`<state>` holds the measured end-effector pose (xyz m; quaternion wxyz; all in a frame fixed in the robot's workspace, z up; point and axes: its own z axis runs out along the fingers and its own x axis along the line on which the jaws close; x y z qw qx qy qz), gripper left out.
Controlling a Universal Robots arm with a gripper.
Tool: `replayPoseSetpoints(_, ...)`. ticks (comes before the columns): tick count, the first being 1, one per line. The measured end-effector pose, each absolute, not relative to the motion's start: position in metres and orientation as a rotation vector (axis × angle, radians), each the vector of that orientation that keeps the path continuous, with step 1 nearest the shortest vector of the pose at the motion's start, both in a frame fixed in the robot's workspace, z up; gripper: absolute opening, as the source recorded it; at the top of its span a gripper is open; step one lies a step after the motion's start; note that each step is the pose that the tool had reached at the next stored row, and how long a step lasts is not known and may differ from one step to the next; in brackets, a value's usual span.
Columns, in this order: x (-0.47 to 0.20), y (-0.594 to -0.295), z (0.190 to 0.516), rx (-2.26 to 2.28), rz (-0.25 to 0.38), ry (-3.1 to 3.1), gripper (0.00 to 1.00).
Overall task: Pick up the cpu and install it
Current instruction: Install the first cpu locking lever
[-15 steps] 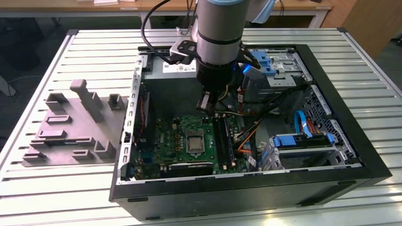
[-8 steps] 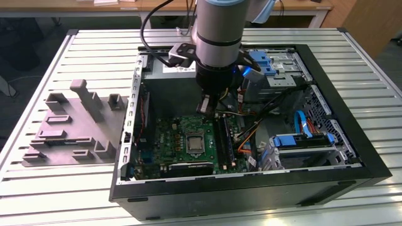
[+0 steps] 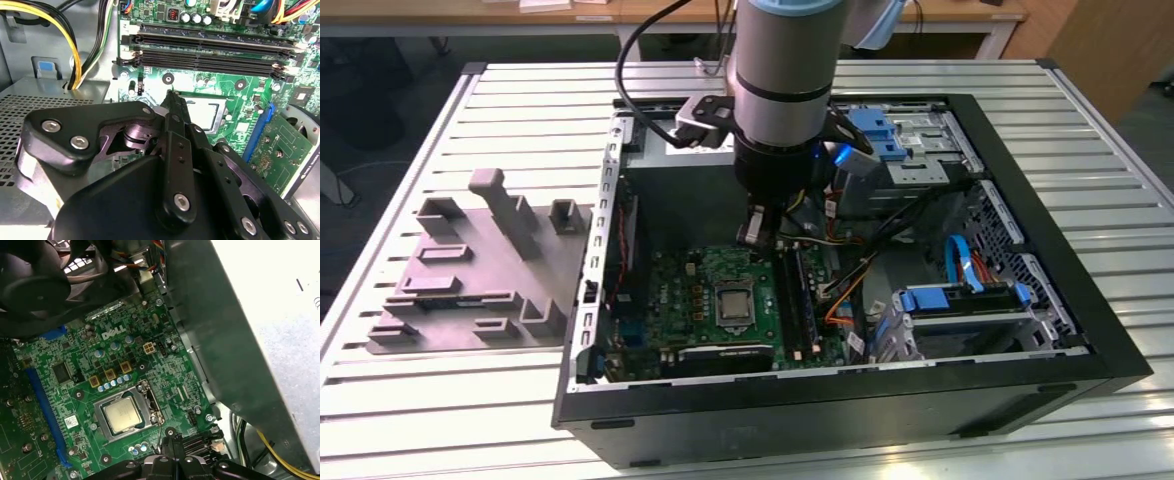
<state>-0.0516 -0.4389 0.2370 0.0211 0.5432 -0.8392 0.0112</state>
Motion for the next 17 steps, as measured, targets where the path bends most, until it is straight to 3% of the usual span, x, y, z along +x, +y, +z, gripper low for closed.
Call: replayPoseSetpoints(17,-0.0522,-0.4418,0.237,1.693,0.037,-2.599,0.11)
